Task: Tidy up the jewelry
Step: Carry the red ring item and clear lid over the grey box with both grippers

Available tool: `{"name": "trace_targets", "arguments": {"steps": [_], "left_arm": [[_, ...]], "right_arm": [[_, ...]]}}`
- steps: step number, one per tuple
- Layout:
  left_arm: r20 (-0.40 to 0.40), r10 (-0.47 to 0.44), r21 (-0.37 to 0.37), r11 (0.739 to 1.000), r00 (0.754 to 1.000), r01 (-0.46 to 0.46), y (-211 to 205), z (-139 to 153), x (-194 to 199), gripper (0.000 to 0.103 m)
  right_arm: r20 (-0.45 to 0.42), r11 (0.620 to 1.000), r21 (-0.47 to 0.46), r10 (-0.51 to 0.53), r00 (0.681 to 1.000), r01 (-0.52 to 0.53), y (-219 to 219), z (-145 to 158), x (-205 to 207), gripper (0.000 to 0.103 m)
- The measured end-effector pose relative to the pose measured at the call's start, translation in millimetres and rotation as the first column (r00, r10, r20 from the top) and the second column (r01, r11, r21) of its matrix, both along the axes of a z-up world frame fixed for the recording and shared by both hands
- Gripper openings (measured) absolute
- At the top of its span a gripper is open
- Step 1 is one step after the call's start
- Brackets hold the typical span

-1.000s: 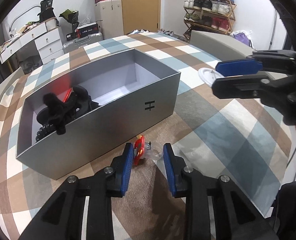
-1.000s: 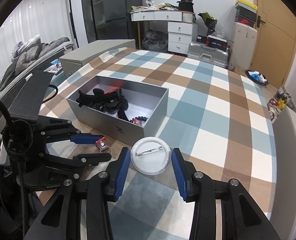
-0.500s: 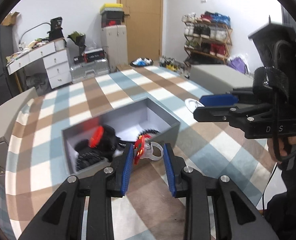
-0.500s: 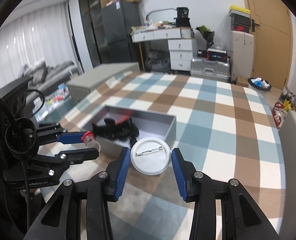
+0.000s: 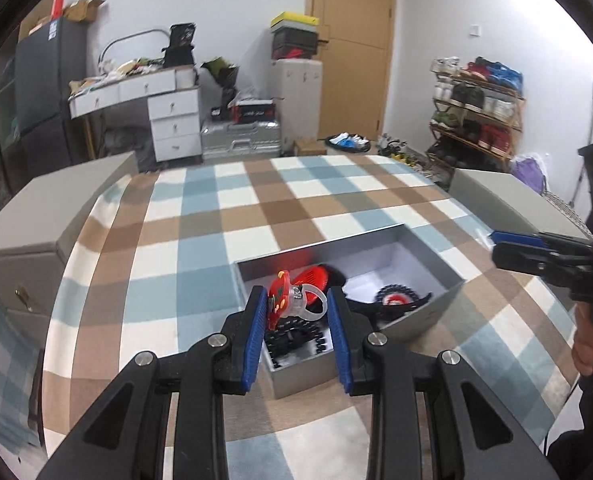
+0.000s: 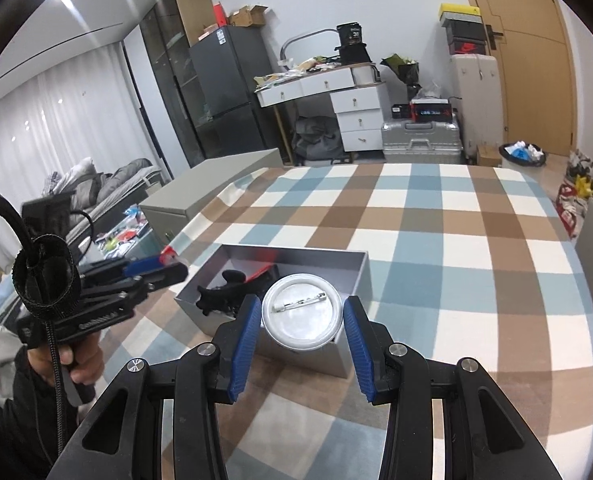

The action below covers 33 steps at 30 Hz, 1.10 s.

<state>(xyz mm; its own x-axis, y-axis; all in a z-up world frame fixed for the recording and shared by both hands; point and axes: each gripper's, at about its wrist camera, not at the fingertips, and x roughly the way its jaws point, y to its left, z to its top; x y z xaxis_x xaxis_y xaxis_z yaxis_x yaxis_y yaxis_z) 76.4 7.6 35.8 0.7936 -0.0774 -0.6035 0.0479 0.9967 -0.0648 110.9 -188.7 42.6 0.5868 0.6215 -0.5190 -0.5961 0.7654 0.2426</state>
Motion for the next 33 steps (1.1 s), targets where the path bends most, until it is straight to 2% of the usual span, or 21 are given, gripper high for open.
{"name": "trace_targets", "arguments": {"steps": [13,20,27,33], "left_arm": [[-0.039,-0.062,0.025,0.998,0.997,0.063,-18,-11,-1,0.025],[-0.047,-0.136,-0.007,0.991,0.990,0.135,-35,-11,-2,0.025],[-0.029,-0.132,-0.042,0.990,0.991,0.131,-34,-12,-1,0.025],[-0.019,-0.084,-0.046,0.995,0.996,0.083,-31,-15,3,0.025]], "right_arm": [[-0.026,1.000,0.013,0.001,1.000,-0.001,9,-3,3,0.042],[-0.028,1.000,0.012,0.006,1.000,-0.006,10,-3,4,0.042],[-0.034,1.000,0.012,0.006,0.999,-0.006,13,-6,6,0.041],[-0.043,1.000,0.027,0.005,0.999,-0.004,19,-9,8,0.042]]}}
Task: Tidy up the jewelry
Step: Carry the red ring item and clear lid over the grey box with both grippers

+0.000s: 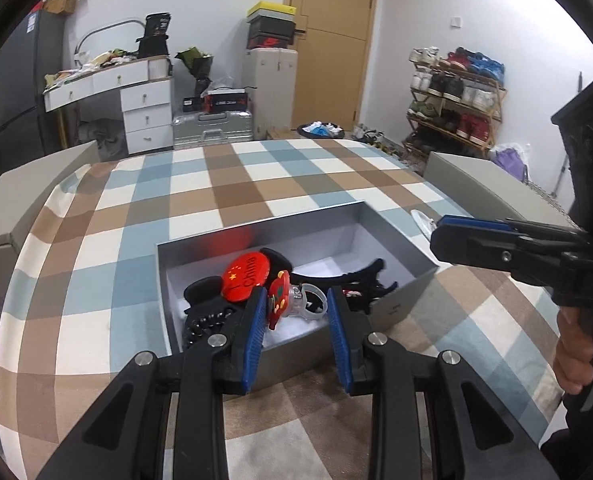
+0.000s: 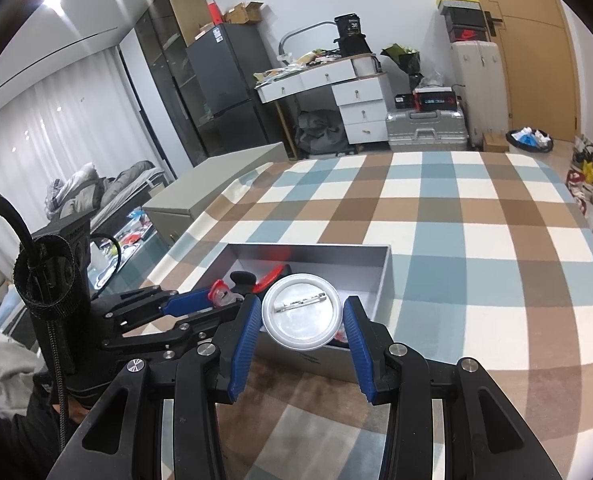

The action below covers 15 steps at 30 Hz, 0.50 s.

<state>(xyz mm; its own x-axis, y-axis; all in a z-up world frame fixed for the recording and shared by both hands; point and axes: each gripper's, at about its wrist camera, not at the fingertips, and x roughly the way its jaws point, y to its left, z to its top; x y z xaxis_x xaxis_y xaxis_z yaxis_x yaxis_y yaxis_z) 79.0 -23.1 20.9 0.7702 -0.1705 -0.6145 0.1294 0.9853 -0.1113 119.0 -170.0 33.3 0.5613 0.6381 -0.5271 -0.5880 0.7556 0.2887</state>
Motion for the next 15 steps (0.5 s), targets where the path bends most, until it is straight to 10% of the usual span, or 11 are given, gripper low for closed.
{"name": "trace_targets", "arguments": {"steps": [15], "left_arm": [[-0.002,0.032,0.022,0.999,0.999,-0.032,14,-1,-6,0.025]], "right_arm": [[-0.030,0.986,0.126,0.112,0.993,-0.107,25,5,-6,0.042]]}}
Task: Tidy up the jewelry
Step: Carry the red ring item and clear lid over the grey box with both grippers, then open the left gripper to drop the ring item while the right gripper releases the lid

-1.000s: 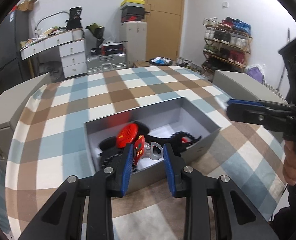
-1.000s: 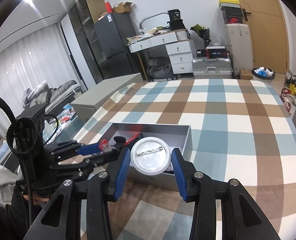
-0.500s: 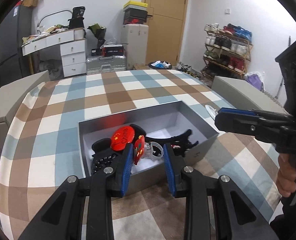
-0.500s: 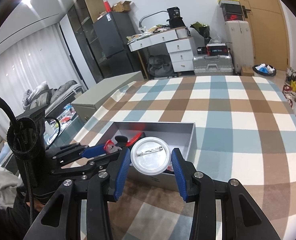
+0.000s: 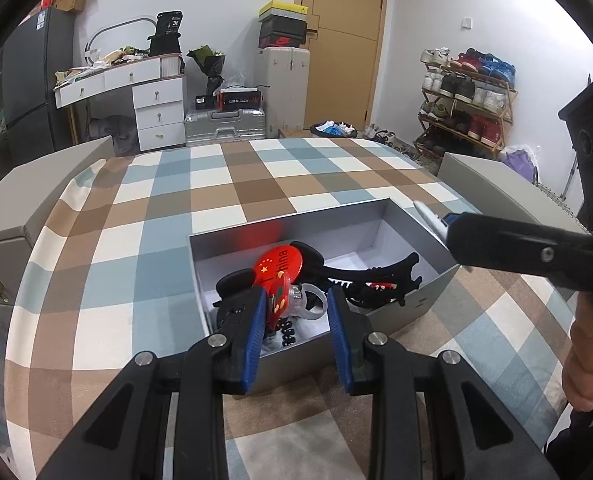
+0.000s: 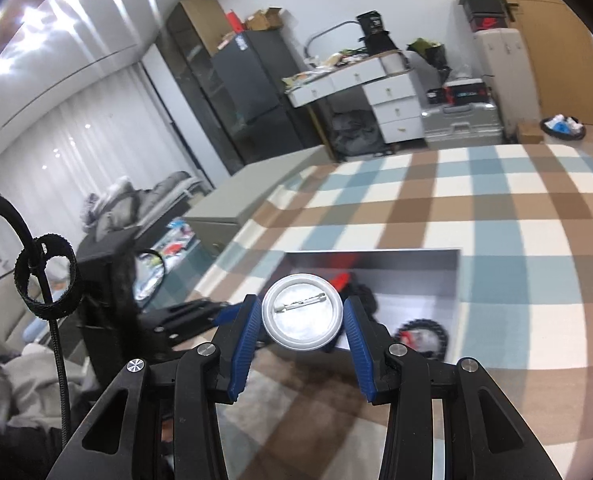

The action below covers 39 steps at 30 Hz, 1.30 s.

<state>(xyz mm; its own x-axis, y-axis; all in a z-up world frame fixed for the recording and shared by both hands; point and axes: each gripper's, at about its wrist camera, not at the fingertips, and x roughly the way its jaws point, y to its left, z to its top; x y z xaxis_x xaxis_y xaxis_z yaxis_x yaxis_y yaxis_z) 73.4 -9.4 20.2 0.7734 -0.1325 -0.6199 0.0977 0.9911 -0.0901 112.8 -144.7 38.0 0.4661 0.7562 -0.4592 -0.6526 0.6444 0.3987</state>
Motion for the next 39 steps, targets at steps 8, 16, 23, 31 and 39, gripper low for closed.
{"name": "trace_targets", "arguments": {"steps": [8,16,23,31,39], "left_arm": [[0.002,0.000,0.009,1.000,1.000,0.000,1,0,1,0.025],[-0.001,-0.001,0.005,1.000,1.000,0.001,2,-1,2,0.025],[-0.002,-0.001,0.004,1.000,1.000,0.001,1,-1,1,0.025],[-0.005,0.027,0.018,0.999,1.000,-0.027,5,-2,2,0.025],[-0.013,0.056,0.015,0.998,0.998,-0.056,12,-3,3,0.025]], "right_arm": [[-0.064,1.000,-0.009,0.015,0.998,-0.016,7,-19,13,0.041],[-0.085,0.996,-0.036,-0.087,0.993,0.084,-10,-24,26,0.041],[-0.105,0.994,-0.023,-0.106,0.989,0.104,-17,-26,29,0.041],[-0.118,0.995,-0.035,-0.101,0.988,0.097,-15,-28,28,0.041],[-0.120,0.996,-0.037,-0.083,0.989,0.079,-11,-29,26,0.042]]}}
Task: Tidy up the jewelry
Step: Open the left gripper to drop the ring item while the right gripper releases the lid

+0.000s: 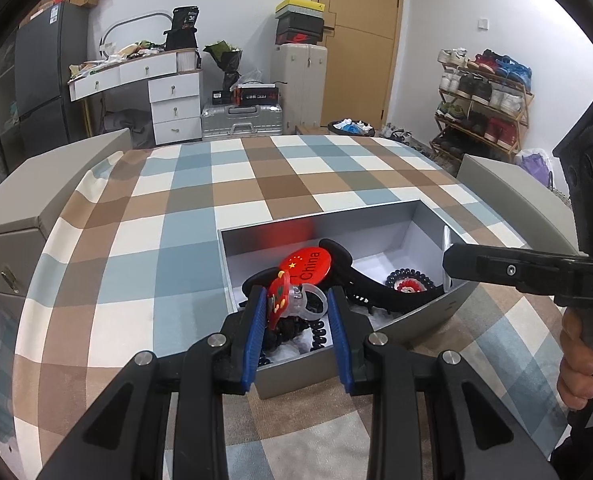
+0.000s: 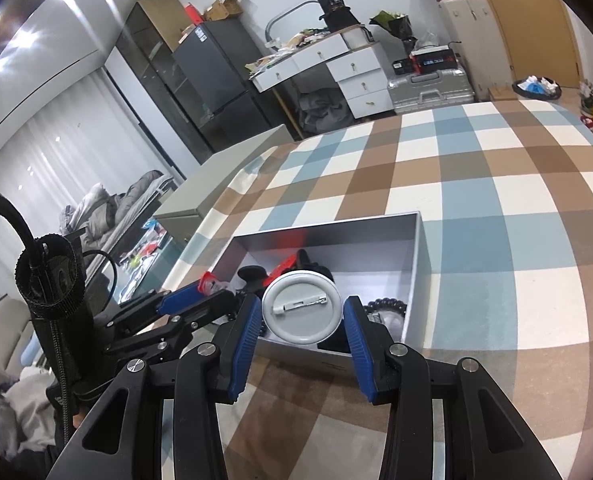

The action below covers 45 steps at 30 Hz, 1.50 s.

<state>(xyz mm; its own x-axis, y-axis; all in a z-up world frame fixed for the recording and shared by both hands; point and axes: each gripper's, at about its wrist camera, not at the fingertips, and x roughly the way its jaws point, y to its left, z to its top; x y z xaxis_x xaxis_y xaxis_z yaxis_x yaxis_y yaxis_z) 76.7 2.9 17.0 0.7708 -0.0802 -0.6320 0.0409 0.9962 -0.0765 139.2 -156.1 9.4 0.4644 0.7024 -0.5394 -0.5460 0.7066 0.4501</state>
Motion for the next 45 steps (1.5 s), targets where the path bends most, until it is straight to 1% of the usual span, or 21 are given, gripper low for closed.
{"name": "trace_targets", "arguments": {"steps": [9,11,19,28,29,30,33,34,36,38,40,42,43,45], "left_arm": [[-0.003,0.018,0.014,1.000,1.000,-0.018,4,1,1,0.025],[-0.001,0.023,0.007,1.000,1.000,-0.023,5,1,1,0.025],[-0.004,-0.003,-0.009,1.000,1.000,0.003,0,0,1,0.026],[-0.015,-0.008,-0.019,1.000,1.000,0.008,0,2,1,0.027],[-0.016,-0.012,-0.024,1.000,1.000,0.012,0,2,0,0.033],[-0.014,-0.014,-0.027,1.000,1.000,0.014,0,2,0,0.043],[0.006,-0.027,-0.044,0.999,1.000,0.027,-1,6,-4,0.058],[0.012,-0.030,-0.042,0.999,0.999,0.030,-2,7,-5,0.060],[0.016,-0.030,-0.028,0.999,0.999,0.031,-5,9,-6,0.075],[0.027,-0.027,-0.017,0.999,0.999,0.027,-7,11,-8,0.085],[0.031,-0.027,-0.012,1.000,0.999,0.027,-7,12,-8,0.088],[0.028,-0.020,-0.008,1.000,0.999,0.020,-8,12,-8,0.097],[0.031,-0.015,-0.007,1.000,0.999,0.015,-8,13,-8,0.100],[0.036,-0.010,-0.011,1.000,0.999,0.010,-8,13,-9,0.102]], "right_arm": [[0.006,1.000,0.015,0.012,1.000,-0.012,-1,3,-2,0.043],[0.007,1.000,0.015,0.012,1.000,-0.013,-1,4,-2,0.043],[0.003,1.000,0.013,0.013,1.000,-0.013,-1,4,-2,0.043],[0.001,1.000,0.012,0.015,1.000,-0.015,-2,3,0,0.044],[0.000,1.000,0.013,0.014,1.000,-0.014,-3,4,0,0.045],[0.001,1.000,0.014,0.011,1.000,-0.012,-3,4,1,0.047],[0.003,1.000,0.013,0.007,1.000,-0.007,-5,5,2,0.049],[0.004,1.000,0.011,0.001,1.000,-0.002,-5,5,2,0.050],[0.004,1.000,0.013,-0.004,1.000,0.004,-7,5,2,0.055],[0.000,1.000,0.015,-0.008,1.000,0.008,-8,5,3,0.057],[-0.002,1.000,0.017,-0.018,1.000,0.018,-10,5,3,0.063],[-0.003,1.000,0.023,-0.018,1.000,0.018,-11,5,3,0.068],[-0.004,1.000,0.027,-0.015,1.000,0.015,-11,5,3,0.069],[0.001,1.000,0.029,-0.010,1.000,0.010,-10,6,2,0.075]]}}
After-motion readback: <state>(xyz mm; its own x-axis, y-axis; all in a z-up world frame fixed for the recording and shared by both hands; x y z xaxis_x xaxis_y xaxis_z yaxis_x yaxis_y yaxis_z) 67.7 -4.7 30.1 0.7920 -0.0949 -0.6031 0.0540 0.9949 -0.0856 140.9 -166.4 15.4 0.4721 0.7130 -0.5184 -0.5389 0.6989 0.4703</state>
